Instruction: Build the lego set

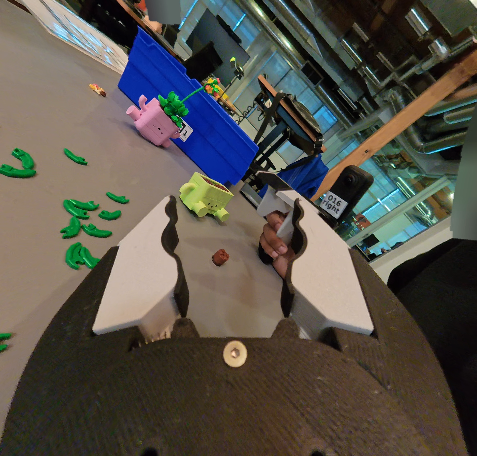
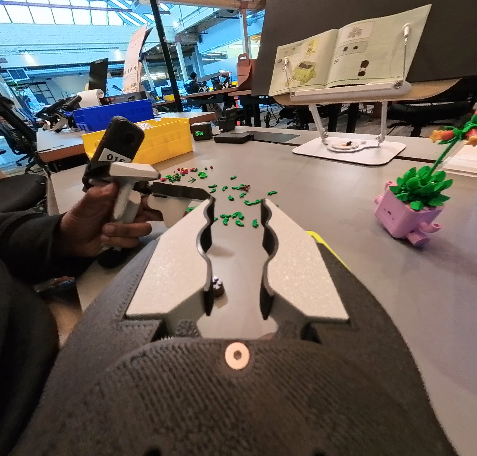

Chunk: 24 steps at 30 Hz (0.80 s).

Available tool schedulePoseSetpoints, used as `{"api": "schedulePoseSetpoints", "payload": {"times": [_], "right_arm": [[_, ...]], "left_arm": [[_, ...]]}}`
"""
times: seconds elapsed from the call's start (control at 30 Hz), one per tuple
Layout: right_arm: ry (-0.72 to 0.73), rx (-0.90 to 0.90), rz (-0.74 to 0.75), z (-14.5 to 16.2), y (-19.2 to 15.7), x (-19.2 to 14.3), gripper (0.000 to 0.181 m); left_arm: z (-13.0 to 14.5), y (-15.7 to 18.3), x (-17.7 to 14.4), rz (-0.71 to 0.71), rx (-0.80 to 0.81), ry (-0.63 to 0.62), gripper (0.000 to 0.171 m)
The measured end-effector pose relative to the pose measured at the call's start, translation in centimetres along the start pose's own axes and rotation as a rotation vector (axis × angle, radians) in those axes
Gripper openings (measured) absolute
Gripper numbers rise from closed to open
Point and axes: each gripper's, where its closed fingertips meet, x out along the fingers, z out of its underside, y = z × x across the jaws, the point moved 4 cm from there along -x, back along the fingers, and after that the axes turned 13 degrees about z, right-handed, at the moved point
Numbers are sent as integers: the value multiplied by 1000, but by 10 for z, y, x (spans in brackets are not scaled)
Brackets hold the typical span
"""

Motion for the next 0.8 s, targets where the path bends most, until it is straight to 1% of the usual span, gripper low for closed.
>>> {"api": "schedulePoseSetpoints", "payload": {"times": [0.2,0.37,0.47,0.53,0.6,0.67,0.73,0.8], "right_arm": [[-22,17,-3,2,-4,-1,39],[-22,0,28,3,-4,0,45],[-40,-4,21,5,-5,1,45],[-51,-11,11,6,-7,2,42],[-42,-22,41,4,-5,4,34],[1,-35,84,-6,-2,11,35],[1,-63,96,-23,0,25,36],[-43,-132,78,-45,3,50,40]], "left_arm": [[4,1,13,-34,35,4,87],[8,4,27,-69,85,-30,86],[7,1,34,-147,131,-83,82],[6,-3,43,-191,124,-147,85],[-5,-4,53,-229,153,-170,86],[-26,-7,60,-296,223,-196,88],[-56,-17,64,-419,311,-224,96],[-94,-30,66,-539,416,-231,99]]}}
